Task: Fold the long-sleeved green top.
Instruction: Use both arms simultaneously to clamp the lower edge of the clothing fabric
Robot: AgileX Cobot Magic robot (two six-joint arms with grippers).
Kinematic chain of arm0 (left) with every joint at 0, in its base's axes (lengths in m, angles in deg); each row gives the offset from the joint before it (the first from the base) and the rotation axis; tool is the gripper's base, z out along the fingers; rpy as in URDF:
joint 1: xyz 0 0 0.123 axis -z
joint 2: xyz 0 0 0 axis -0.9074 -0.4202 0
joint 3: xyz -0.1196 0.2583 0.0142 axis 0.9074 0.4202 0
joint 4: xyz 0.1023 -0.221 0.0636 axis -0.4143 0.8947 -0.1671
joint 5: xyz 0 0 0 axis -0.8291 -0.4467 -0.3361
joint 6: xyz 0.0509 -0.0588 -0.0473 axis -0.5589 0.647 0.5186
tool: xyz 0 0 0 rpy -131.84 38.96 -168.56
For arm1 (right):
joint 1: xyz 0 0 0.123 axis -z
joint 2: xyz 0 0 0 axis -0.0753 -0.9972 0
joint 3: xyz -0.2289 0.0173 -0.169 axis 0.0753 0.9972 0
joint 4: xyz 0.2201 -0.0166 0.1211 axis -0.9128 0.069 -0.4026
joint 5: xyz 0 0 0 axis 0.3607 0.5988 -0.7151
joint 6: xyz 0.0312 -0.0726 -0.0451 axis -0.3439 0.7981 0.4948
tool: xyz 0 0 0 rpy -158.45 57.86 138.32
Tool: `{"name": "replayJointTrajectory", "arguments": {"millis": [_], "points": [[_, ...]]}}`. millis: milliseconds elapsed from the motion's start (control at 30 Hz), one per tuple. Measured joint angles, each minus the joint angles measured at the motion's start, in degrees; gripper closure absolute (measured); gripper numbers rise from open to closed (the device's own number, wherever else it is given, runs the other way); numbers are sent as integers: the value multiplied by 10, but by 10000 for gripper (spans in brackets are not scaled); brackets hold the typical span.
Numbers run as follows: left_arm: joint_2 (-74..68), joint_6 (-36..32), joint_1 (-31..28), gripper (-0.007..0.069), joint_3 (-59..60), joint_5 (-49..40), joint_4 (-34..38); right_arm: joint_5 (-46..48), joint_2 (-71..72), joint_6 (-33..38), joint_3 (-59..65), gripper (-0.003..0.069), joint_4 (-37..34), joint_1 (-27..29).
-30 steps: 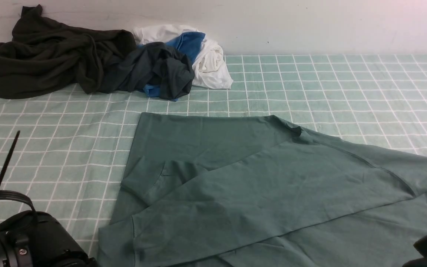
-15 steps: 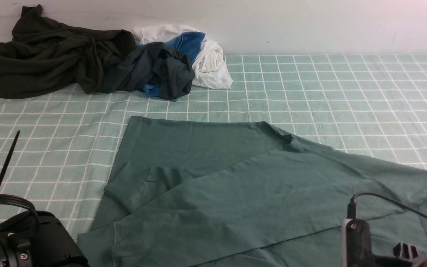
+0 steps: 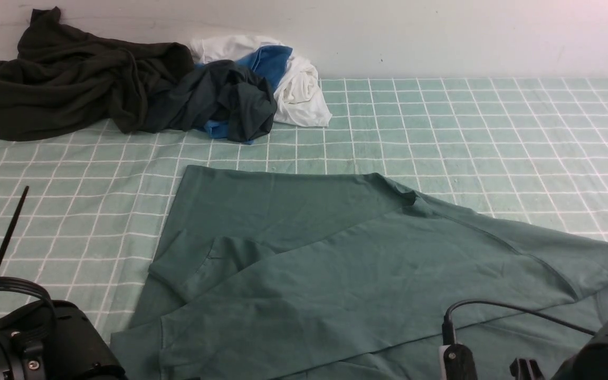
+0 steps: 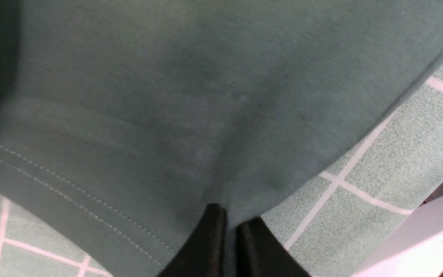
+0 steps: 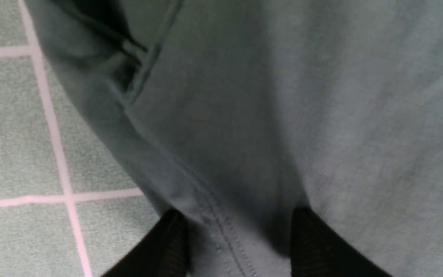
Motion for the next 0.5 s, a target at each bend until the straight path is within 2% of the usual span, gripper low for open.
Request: {"name": "replayJointTrajectory", "arguments": {"millis": [333, 500], "points": [[0, 1, 0, 618, 1, 0, 6, 11, 36, -11, 2, 621, 2, 0], [0, 11, 0, 618, -12, -3, 7, 17, 68, -12, 5, 650, 4, 0]]}}
